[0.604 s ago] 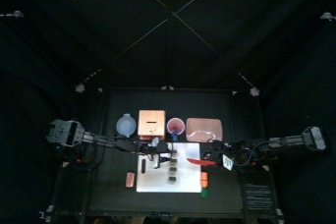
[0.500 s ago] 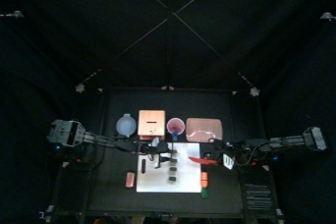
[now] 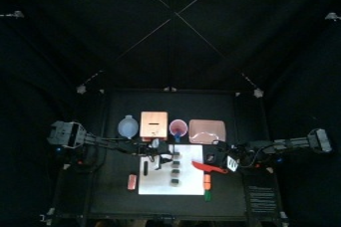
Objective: Place sushi on board then cut the sushi with the knife then place the pieces on the plate
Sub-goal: Place the 4 sushi pieces on the plate
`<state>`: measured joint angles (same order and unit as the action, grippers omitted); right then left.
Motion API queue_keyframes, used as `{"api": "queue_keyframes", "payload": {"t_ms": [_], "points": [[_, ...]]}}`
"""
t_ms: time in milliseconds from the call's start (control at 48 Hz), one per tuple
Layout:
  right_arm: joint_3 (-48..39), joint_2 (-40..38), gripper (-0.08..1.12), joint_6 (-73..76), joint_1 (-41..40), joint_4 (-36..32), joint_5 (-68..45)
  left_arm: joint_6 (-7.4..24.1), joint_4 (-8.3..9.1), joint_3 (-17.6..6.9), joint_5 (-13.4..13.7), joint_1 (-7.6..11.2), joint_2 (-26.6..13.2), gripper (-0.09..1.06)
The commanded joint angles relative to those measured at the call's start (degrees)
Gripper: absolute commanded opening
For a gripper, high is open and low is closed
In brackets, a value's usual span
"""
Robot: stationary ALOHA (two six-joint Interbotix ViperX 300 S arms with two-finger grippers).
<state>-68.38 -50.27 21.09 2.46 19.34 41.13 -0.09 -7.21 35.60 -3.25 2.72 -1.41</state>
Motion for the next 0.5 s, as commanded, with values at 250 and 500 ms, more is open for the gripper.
{"api": "queue_keyframes", "payload": {"t_ms": [250,500], "points": [[7.0,0.9,0.73,-0.1,-0.9,-7.4,1.8,-0.1,-0.09,2.3,-5.9,-0.26,4.2,0.75],[11.5,7.6,0.73,-0.1,-1.8,-19.4,-11.6,0.0,-0.62,6.5,-12.1,-0.26,5.5,0.74]]}}
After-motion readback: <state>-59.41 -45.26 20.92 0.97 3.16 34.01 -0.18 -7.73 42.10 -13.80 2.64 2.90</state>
